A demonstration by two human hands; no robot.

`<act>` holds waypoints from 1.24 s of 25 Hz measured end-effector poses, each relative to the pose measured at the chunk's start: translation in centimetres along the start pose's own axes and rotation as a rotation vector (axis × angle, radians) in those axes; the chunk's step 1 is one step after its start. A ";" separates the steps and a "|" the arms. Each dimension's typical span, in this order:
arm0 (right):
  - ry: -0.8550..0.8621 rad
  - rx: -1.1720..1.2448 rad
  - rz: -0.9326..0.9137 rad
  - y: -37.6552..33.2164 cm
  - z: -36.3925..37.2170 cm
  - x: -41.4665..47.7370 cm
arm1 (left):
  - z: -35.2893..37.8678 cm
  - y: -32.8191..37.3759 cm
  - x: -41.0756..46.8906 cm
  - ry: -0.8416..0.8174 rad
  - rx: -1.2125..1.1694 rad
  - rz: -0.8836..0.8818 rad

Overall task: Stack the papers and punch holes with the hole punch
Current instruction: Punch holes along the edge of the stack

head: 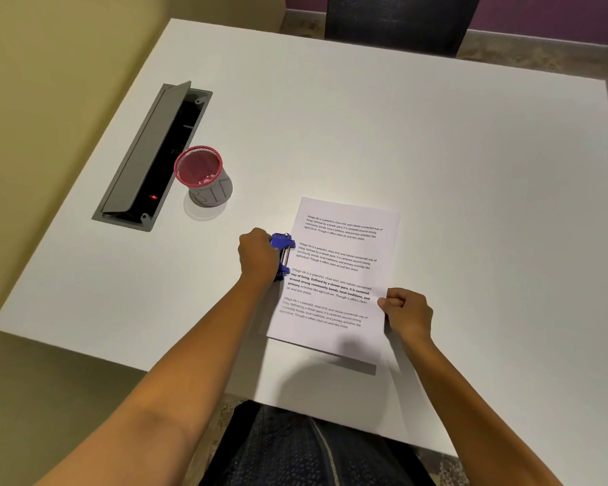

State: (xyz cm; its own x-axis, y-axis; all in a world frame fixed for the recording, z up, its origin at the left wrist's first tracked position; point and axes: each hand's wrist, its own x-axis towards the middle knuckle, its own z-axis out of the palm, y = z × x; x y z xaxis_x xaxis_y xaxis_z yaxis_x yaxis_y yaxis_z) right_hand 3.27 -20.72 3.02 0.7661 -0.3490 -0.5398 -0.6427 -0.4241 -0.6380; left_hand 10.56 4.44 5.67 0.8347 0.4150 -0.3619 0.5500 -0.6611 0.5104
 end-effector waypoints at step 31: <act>0.087 0.324 -0.118 -1.5 -8.3 -4.4 | -2.7 1.4 -6.6 -0.368 -0.720 -0.113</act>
State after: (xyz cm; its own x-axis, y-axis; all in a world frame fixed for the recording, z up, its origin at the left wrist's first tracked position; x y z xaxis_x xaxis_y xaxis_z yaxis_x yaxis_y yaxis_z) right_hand 0.97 -25.48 10.90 0.8240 -0.3893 -0.4117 -0.5074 -0.1837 -0.8419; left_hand 5.87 2.51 10.89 0.7796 0.1405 -0.6103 0.6176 -0.0114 0.7864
